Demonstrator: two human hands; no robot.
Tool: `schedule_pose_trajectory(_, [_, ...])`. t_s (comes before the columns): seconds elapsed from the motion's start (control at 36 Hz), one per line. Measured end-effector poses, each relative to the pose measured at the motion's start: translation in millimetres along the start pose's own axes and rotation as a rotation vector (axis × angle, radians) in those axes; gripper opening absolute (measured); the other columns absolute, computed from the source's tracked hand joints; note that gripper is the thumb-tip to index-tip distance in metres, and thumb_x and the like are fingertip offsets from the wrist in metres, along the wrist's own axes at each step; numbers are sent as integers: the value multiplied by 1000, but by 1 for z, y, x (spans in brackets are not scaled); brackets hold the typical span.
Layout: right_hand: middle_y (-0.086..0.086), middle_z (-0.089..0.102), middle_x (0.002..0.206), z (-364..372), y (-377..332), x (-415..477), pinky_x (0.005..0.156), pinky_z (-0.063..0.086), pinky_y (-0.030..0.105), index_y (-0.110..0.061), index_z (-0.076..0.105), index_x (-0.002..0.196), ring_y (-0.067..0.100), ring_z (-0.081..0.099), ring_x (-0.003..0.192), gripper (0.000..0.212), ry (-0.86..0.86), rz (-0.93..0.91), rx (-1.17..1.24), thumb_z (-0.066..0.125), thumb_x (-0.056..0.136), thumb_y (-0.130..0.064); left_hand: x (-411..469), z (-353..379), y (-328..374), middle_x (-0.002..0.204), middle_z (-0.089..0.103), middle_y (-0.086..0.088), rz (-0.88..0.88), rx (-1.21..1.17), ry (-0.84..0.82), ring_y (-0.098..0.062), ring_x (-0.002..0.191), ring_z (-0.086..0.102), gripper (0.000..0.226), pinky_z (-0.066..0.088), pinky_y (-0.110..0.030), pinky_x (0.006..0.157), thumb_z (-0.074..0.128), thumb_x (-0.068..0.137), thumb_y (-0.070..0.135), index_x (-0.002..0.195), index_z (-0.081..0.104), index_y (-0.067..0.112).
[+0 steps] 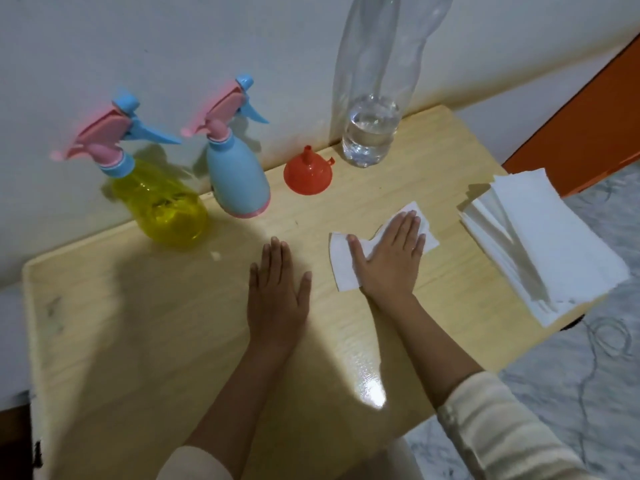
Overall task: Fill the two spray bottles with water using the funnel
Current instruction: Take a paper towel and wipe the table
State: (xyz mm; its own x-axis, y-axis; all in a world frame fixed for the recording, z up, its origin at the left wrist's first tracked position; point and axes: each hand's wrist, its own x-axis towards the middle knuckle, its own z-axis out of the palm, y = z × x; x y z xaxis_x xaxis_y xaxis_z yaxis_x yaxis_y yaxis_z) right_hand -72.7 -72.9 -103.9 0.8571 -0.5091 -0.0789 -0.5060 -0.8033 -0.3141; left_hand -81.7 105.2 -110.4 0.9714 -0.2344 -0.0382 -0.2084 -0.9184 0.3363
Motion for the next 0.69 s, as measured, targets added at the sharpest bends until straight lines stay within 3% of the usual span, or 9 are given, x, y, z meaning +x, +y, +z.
schedule_pose_trajectory(0.19, [15,-10,158,-1,-8,38,117,-12,35,0,-7,147,22,-13,146,96,-69,-245,-75,24,88,-69,3,0,6,159,1,-2,-60,-1,17,-10,145,-5,70,-3,-31,117,11,94,51,151,5,13])
schedule_pose_trajectory(0.33, [14,-6,159,-2,-13,60,116,-10,35,-1,-3,148,23,-8,147,101,-91,-419,-102,11,80,-74,4,-2,7,159,7,-4,-74,13,8,-13,146,1,71,0,-32,118,13,93,53,151,10,12])
schedule_pose_trajectory(0.69, [13,-1,159,2,-26,77,117,-8,36,-2,0,149,23,-5,147,87,-128,-661,-123,15,89,-64,2,-3,11,158,15,-4,-118,23,42,-11,145,5,70,1,-34,117,19,93,51,150,19,12])
